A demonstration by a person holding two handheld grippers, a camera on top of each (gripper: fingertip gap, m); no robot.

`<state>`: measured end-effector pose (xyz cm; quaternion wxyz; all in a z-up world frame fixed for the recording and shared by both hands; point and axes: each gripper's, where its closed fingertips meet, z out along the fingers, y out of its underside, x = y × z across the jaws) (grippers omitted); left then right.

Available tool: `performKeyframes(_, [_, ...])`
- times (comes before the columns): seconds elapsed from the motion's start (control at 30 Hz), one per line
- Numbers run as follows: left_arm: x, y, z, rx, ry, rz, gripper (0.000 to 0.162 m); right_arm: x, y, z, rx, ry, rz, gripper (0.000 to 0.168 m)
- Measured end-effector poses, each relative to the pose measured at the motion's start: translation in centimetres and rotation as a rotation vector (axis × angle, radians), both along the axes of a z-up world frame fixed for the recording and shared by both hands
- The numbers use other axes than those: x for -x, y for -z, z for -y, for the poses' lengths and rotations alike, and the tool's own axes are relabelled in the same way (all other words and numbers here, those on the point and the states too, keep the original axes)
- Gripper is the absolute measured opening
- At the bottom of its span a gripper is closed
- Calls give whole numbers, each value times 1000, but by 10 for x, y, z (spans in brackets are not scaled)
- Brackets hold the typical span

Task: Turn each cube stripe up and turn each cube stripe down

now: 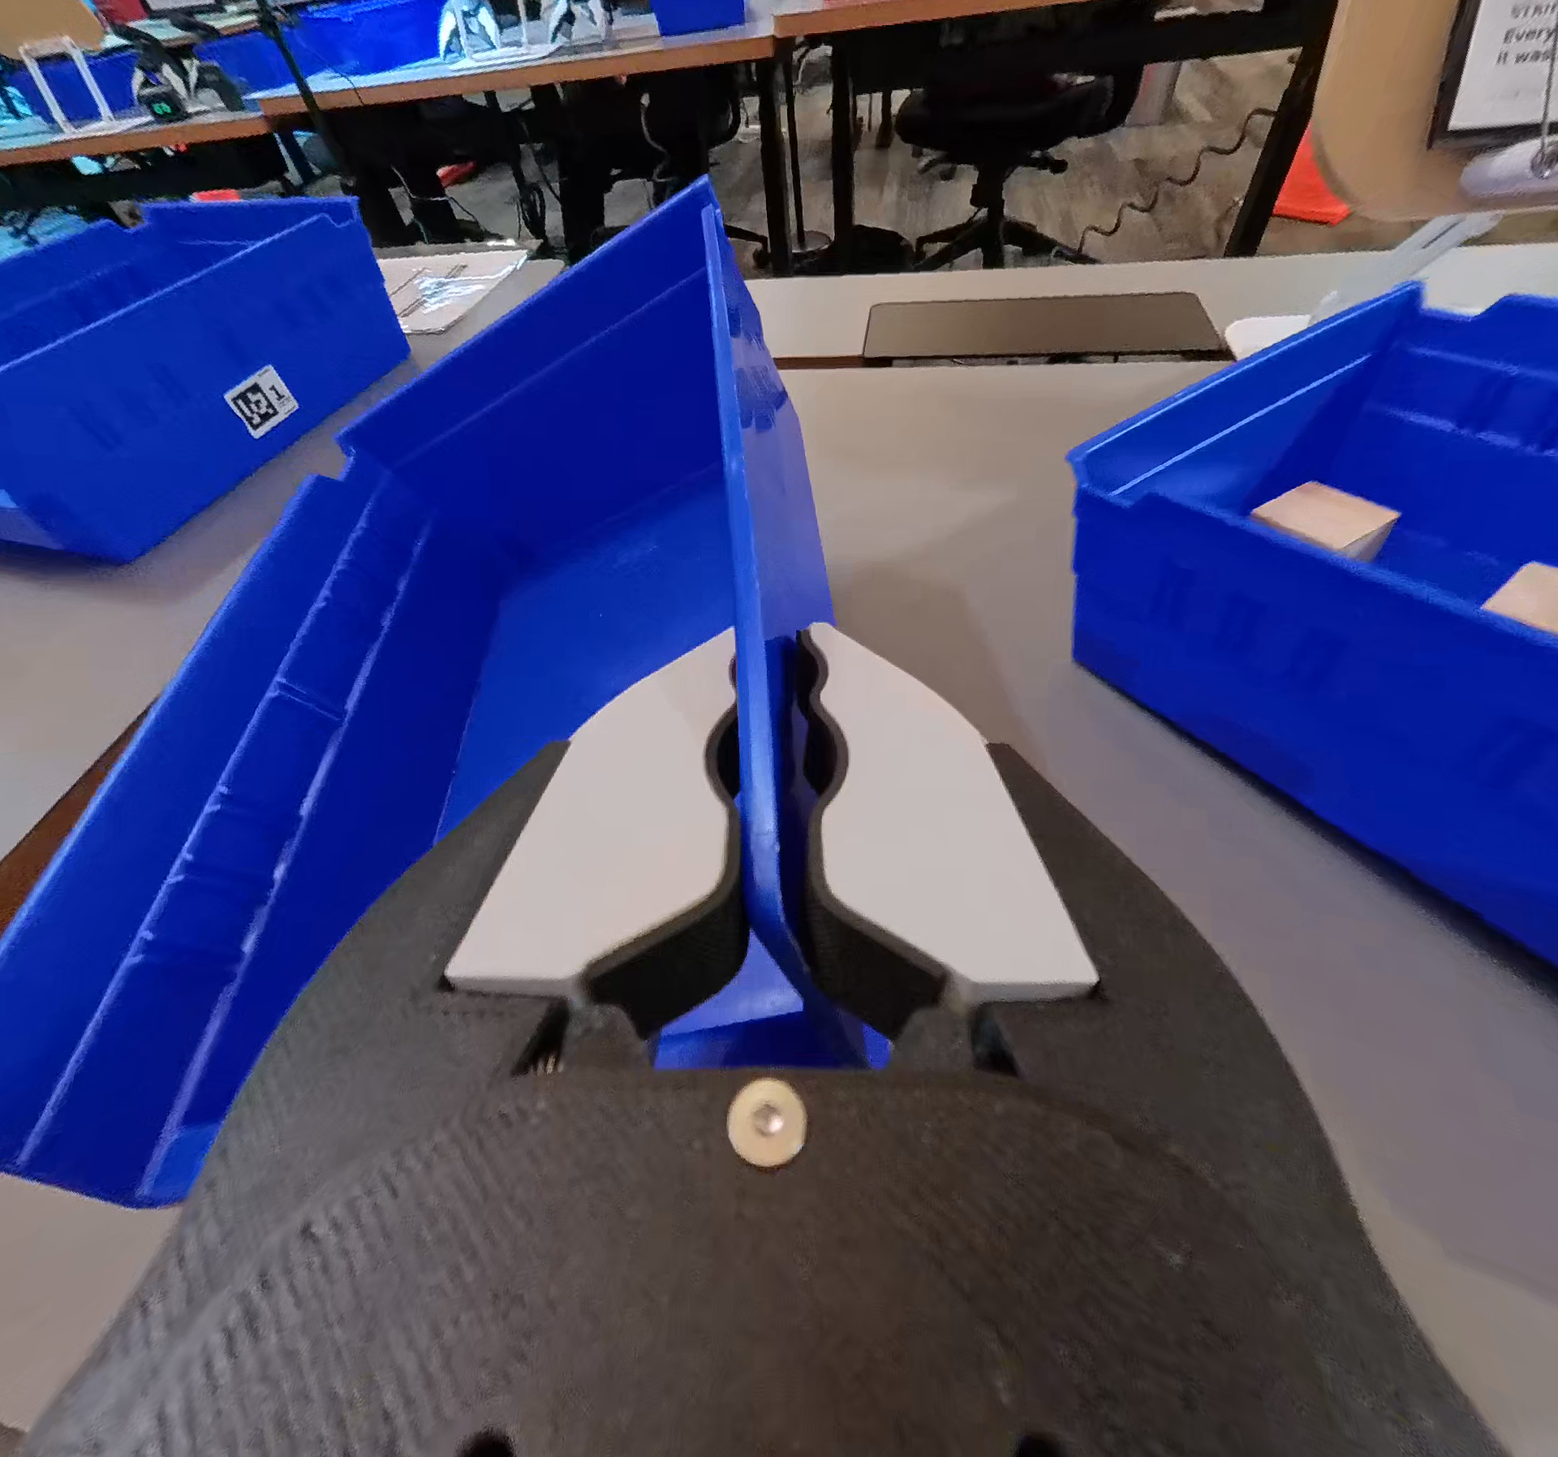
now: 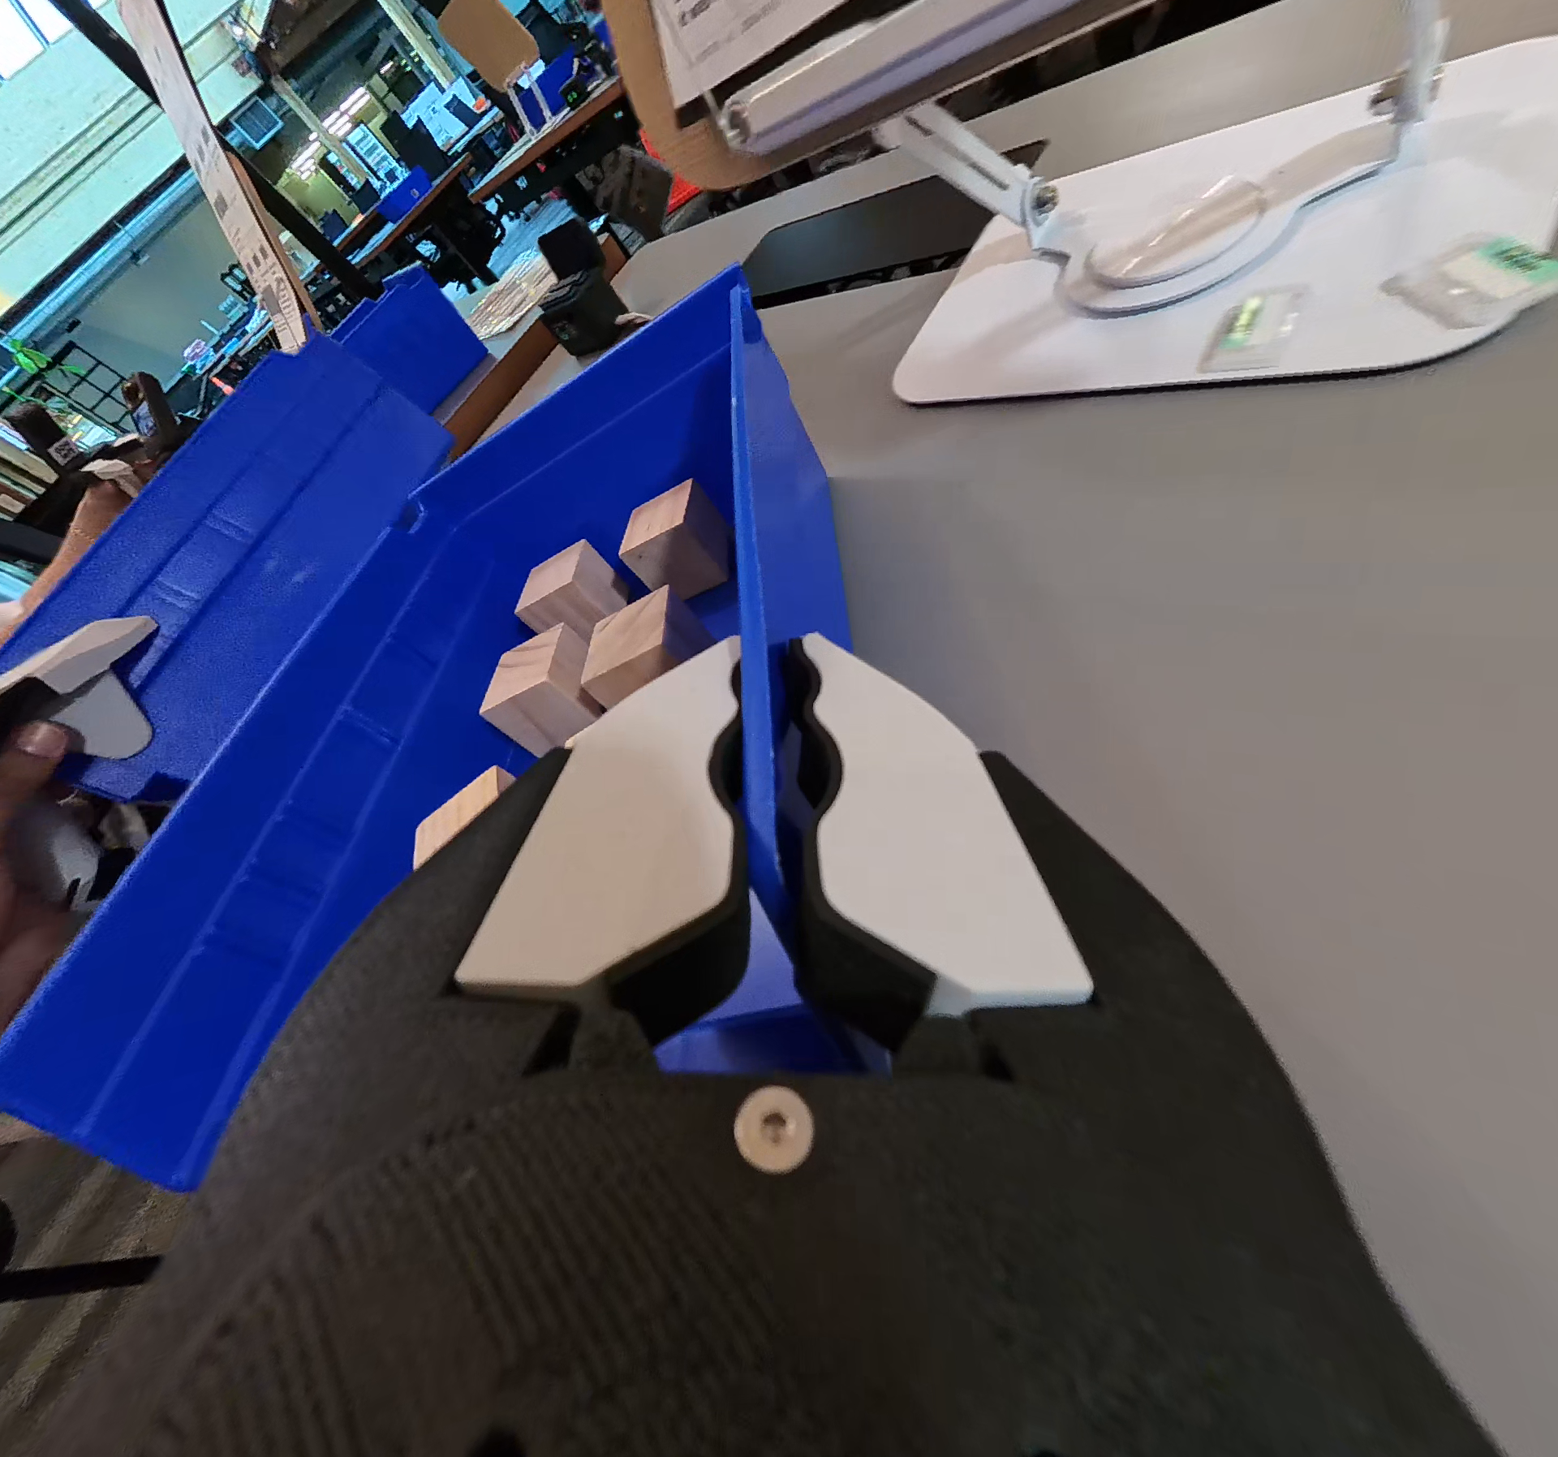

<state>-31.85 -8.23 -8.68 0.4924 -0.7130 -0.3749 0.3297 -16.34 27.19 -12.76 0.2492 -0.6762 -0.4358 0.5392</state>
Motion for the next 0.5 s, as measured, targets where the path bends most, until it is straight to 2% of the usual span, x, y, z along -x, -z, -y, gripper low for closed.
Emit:
performKeyframes(0.23, [-2,-28,14,-32,-29,-39,6,55,3,70,-80,-16,-26,5])
performKeyframes(0.5, [-16,-90,23,-40,-30,-146,6,141,17,175,-41,76,-79,6])
